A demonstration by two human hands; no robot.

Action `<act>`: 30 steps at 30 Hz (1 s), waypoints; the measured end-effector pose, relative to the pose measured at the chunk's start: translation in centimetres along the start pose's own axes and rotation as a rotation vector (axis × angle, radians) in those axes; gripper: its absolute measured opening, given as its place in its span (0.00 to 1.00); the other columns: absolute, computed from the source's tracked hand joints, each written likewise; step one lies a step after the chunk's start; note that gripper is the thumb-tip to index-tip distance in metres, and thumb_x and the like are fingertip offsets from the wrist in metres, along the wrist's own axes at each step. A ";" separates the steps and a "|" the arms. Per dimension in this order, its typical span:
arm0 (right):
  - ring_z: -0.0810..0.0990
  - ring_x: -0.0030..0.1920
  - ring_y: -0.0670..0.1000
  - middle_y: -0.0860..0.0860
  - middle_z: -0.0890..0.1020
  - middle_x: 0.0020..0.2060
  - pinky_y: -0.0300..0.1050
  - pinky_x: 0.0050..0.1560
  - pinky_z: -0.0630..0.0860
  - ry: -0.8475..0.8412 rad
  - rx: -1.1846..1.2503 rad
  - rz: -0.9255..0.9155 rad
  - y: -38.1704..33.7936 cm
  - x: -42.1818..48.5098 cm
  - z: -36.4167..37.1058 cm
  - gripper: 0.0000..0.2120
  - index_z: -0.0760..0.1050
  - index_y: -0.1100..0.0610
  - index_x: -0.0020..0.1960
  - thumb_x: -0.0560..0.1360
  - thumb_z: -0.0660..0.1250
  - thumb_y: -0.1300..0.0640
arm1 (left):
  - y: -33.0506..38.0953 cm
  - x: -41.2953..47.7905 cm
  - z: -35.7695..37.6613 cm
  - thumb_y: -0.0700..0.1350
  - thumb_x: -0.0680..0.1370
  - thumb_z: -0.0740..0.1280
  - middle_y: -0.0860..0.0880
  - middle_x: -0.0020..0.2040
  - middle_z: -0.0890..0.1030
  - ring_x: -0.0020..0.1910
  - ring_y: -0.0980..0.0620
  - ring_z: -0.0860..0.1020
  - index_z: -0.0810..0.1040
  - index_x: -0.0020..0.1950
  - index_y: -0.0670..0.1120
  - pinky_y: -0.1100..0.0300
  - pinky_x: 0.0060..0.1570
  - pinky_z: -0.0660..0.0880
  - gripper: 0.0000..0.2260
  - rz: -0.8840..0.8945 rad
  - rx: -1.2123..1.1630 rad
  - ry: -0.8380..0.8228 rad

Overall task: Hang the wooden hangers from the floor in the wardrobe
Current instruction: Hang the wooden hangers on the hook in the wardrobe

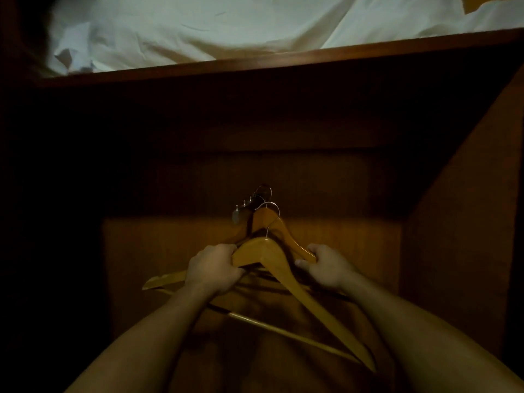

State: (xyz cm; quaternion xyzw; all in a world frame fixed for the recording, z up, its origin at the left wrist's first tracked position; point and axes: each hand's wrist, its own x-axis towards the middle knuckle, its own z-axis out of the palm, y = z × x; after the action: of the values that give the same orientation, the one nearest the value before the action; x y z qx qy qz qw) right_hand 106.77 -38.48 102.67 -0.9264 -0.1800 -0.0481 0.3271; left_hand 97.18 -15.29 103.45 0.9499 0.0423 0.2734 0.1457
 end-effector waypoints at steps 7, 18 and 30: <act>0.83 0.49 0.51 0.51 0.83 0.50 0.52 0.56 0.80 -0.102 0.069 -0.026 0.3 2.2 1.0 0.10 0.76 0.47 0.60 0.79 0.66 0.47 | -0.8 1.5 0.5 0.53 0.75 0.69 0.57 0.35 0.78 0.34 0.58 0.76 0.74 0.40 0.56 0.61 0.34 0.72 0.06 -0.008 0.026 -0.002; 0.84 0.48 0.51 0.50 0.84 0.49 0.53 0.57 0.80 -0.167 0.026 0.042 0.8 3.1 1.7 0.14 0.76 0.50 0.62 0.79 0.66 0.46 | -1.8 1.8 1.8 0.56 0.76 0.68 0.57 0.36 0.78 0.35 0.58 0.77 0.76 0.45 0.56 0.61 0.33 0.69 0.06 -0.010 0.028 -0.014; 0.75 0.59 0.53 0.51 0.75 0.60 0.52 0.61 0.76 0.112 -0.281 -0.061 0.5 0.4 1.1 0.21 0.68 0.51 0.66 0.79 0.62 0.39 | -1.3 2.1 2.7 0.56 0.75 0.68 0.56 0.35 0.79 0.36 0.55 0.79 0.74 0.40 0.56 0.58 0.39 0.76 0.07 -0.034 0.001 -0.040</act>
State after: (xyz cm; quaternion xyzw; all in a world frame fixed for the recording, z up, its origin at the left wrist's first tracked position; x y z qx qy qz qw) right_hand 107.34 -38.06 101.62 -0.9530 -0.1811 -0.1345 0.2020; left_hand 100.43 -14.37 101.91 0.9543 0.0557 0.2517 0.1509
